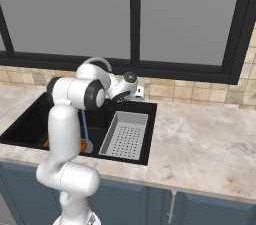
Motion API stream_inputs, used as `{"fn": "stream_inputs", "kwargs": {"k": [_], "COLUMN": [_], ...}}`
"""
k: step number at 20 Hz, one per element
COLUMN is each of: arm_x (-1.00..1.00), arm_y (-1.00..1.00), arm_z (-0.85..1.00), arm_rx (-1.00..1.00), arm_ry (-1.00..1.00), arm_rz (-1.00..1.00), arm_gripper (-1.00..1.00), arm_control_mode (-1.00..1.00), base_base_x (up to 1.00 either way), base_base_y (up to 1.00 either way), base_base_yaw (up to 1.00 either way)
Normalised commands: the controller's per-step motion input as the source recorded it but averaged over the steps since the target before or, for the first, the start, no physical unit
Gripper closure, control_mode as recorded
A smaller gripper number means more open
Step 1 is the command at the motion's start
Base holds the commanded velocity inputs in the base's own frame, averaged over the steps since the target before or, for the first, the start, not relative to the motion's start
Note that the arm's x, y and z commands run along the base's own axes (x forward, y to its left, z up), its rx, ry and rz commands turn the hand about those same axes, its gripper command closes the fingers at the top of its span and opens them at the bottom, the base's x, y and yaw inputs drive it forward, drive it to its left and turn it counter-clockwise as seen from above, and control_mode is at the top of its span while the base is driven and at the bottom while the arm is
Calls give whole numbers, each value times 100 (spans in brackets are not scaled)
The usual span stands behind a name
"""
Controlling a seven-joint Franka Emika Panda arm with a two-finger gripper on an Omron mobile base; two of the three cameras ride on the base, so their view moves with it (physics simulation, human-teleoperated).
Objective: Turn on the sink faucet with hot water and rinse the cutting board for ten seconds, then turn off the faucet. Push the cutting board to reach the water if necessary.
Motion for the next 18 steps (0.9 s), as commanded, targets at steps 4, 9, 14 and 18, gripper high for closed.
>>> {"fn": "stream_inputs", "kwargs": {"k": [4,9,14,18], "arm_x": [1,0,0,0], "arm_y": [2,2,0,10], "arm_z": [-1,-4,-5,-11], "arm_rx": [0,0,0,0], "arm_ry": [0,0,0,0], "arm_rz": [0,0,0,0], "arm_gripper": [100,100,100,100], "arm_control_mode": [-100,-100,-100,-100], "base_base_x": [0,0,0,0], "base_base_y": [0,0,0,0], "base_base_yaw": [0,0,0,0]}}
